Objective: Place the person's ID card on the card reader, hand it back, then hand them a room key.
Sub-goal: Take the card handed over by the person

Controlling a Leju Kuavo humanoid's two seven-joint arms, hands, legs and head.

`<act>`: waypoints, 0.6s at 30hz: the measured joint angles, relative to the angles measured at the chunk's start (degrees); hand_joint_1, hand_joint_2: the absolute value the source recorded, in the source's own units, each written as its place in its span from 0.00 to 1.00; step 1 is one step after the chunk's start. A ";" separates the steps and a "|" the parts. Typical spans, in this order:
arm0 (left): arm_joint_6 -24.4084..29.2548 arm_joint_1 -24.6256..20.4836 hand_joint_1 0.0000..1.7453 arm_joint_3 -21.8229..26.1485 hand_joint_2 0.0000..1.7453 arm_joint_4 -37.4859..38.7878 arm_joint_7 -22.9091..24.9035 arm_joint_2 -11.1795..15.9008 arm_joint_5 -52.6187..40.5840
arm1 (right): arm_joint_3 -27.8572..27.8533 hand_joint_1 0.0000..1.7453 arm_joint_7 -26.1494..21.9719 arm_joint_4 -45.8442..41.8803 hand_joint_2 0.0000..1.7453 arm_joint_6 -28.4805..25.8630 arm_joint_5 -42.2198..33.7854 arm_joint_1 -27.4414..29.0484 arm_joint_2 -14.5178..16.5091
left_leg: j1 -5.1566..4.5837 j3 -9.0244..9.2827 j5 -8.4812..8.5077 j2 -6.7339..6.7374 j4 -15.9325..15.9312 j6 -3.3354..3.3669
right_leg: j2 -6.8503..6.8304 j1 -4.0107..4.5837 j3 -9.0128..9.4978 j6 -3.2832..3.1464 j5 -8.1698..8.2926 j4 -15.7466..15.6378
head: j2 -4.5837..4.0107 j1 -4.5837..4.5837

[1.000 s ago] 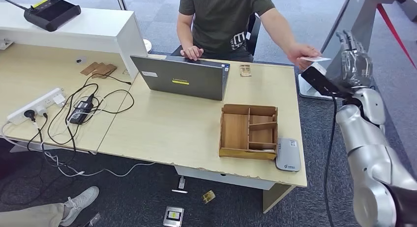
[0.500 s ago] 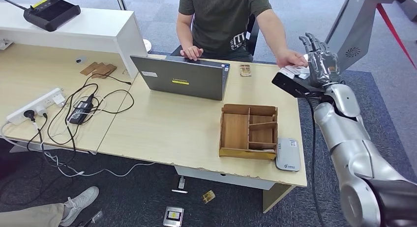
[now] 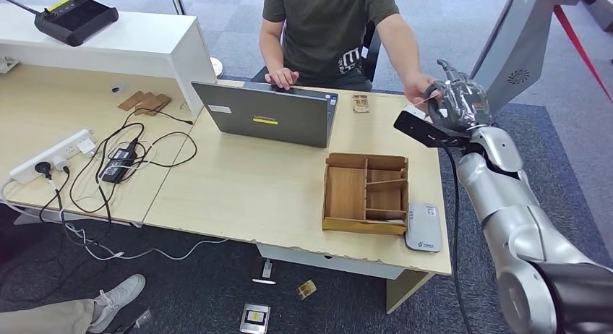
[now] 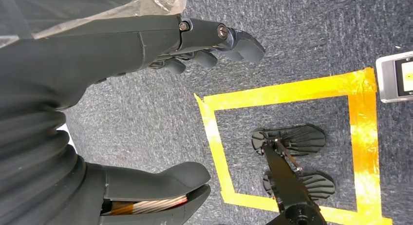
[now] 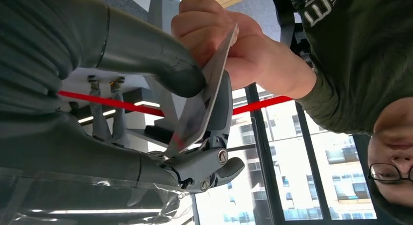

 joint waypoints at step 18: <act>0.92 0.92 0.00 0.02 1.00 0.00 -1.23 0.04 0.57 | -0.60 1.00 -4.57 -1.23 1.00 -1.67 -8.52 -0.99 -1.54 | 0.00 0.00 0.00 0.01 0.01 0.00 | 0.01 0.00 0.00 0.00 0.00 -0.01 | 0.00 0.00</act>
